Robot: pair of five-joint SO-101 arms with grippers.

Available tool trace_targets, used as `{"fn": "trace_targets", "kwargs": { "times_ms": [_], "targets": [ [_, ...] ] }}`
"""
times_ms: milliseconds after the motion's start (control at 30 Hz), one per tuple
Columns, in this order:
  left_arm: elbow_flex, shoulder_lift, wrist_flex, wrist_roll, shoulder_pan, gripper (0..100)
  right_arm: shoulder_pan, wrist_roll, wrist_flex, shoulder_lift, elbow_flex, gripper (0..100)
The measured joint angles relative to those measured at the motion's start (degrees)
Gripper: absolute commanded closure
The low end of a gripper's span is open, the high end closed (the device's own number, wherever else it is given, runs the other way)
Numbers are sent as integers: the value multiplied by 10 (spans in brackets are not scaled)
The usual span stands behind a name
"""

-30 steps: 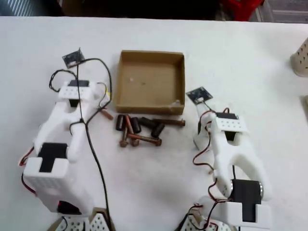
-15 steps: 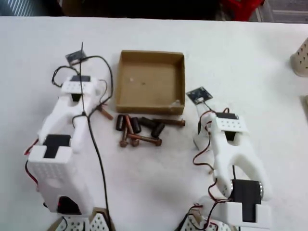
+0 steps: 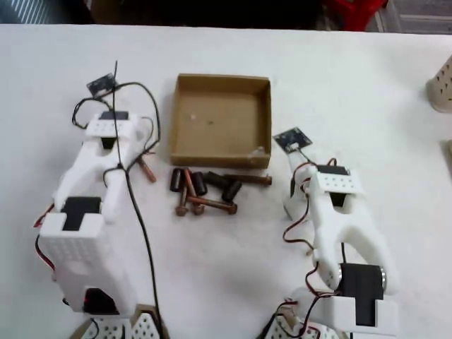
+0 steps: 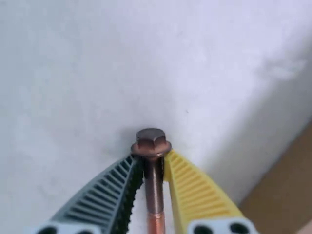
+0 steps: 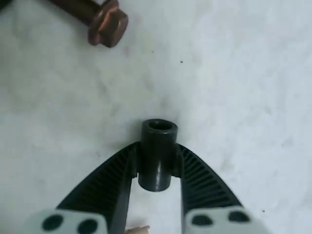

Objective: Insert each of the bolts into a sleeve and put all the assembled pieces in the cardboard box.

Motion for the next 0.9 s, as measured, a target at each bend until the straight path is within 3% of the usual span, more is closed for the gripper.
{"fn": "trace_targets", "kwargs": {
  "times_ms": [200, 433, 600, 900],
  "targets": [
    [0, 0, -1, -40, 0, 977, 0, 0, 0, 0, 0, 976],
    [-7, 1, 33, -226, -4, 977, -3, -6, 19, 0, -6, 981],
    [-2, -4, 47, -322, -4, 977, -34, -100, 70, -33, -25, 981],
    [49, -36, 20, -358, -4, 977, -117, -254, 91, -229, -30, 981]
  ]
}}
